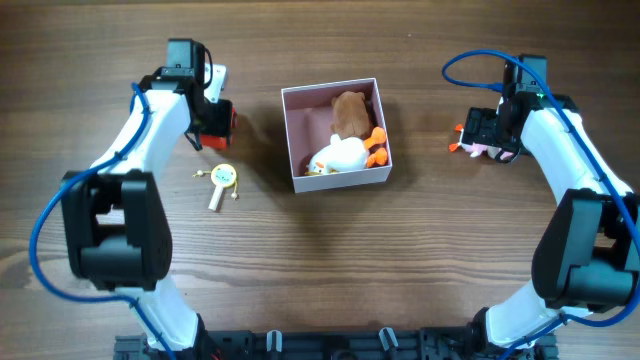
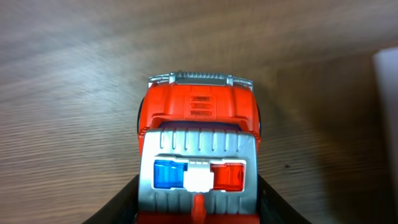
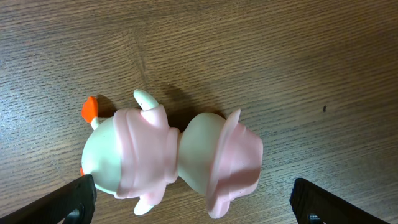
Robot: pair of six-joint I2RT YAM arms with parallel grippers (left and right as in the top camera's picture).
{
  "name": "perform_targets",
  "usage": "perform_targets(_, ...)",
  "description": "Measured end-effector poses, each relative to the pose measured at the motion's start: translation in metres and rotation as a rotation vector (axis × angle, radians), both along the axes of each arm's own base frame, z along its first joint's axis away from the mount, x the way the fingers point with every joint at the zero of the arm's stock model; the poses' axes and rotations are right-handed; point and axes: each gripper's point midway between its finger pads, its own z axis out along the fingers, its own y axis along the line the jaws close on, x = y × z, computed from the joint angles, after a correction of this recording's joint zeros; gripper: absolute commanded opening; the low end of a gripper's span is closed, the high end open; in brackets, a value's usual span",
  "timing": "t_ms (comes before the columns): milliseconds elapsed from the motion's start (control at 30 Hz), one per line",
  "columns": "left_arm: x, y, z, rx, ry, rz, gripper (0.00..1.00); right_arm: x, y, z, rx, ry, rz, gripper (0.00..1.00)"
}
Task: Pack container
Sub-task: 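Lift the red car and carry it right into the box, then lower the car into the box's left side and release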
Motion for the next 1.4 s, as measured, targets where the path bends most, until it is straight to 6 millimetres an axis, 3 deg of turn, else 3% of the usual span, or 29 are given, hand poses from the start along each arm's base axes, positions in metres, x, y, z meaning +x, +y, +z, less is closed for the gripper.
perform_targets(133,0.003,-0.004,0.064,-0.032,-0.150,0.047,0.28,0.000,0.000,0.000,0.000,0.000,0.000,0.99)
perform_targets(200,-0.001,-0.019,0.093,-0.060,-0.209,0.031,0.24,0.000,0.000,0.000,0.000,0.000,0.000,1.00)
perform_targets(300,-0.011,-0.069,0.134,-0.142,-0.306,-0.029,0.24,0.000,0.000,0.000,0.000,0.000,0.000,0.99)
perform_targets(367,-0.017,-0.113,0.160,-0.223,-0.373,-0.064,0.21,0.000,0.000,0.000,0.000,0.000,0.000,0.99)
perform_targets(467,-0.034,-0.165,0.176,-0.324,-0.393,-0.098,0.17,0.000,0.000,0.000,0.000,0.000,0.000,0.99)
perform_targets(567,-0.052,-0.197,0.173,-0.381,-0.352,-0.049,0.12,0.000,0.000,0.000,0.000,-0.001,0.000,1.00)
perform_targets(667,-0.061,-0.205,0.163,-0.421,-0.287,0.076,0.09,0.000,0.000,0.000,0.000,-0.001,0.000,1.00)
perform_targets(933,-0.048,-0.200,0.089,-0.304,-0.165,0.223,0.11,0.000,0.000,0.000,0.000,-0.001,0.000,0.99)
perform_targets(1267,-0.042,-0.182,0.075,-0.194,-0.191,0.278,0.12,0.000,0.000,0.000,0.000,-0.001,0.000,1.00)
perform_targets(1400,-0.040,-0.179,0.052,-0.145,-0.162,0.286,0.14,0.000,0.000,0.000,0.000,-0.001,0.000,0.99)
